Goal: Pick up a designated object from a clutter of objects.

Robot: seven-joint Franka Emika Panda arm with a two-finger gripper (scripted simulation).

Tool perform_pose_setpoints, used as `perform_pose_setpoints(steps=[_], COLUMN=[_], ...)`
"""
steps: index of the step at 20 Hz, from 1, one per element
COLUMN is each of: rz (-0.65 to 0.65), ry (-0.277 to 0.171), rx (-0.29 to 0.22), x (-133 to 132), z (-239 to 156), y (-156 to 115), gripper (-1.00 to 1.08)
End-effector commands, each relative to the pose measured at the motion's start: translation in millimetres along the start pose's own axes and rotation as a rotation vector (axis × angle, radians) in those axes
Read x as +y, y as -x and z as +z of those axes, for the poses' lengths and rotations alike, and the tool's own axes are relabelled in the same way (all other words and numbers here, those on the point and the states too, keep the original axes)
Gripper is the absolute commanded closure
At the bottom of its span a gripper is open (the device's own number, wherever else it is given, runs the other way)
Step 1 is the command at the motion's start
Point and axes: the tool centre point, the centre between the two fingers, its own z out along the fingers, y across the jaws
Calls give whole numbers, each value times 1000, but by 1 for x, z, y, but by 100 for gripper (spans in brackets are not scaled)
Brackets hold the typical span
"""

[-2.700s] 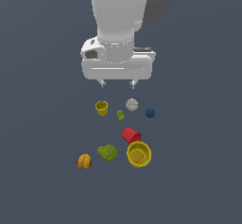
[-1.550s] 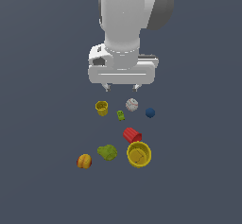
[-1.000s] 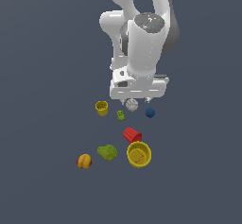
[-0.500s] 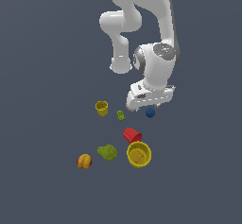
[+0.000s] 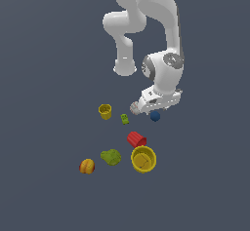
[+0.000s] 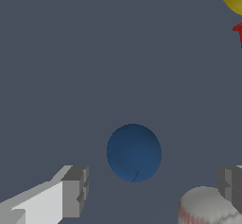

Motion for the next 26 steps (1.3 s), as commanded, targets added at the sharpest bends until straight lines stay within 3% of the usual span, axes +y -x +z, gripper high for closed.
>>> perform_pose_setpoints(steps=[1,9,25,26], rz=[-8,-10,-11,-11], ry=[-2,-2,-3,-3], rx=[1,0,1,1], x=[-5,-6,-7,-7], z=[5,10,57,57], y=[3,4,5,5], gripper=[-92,-92,-92,108])
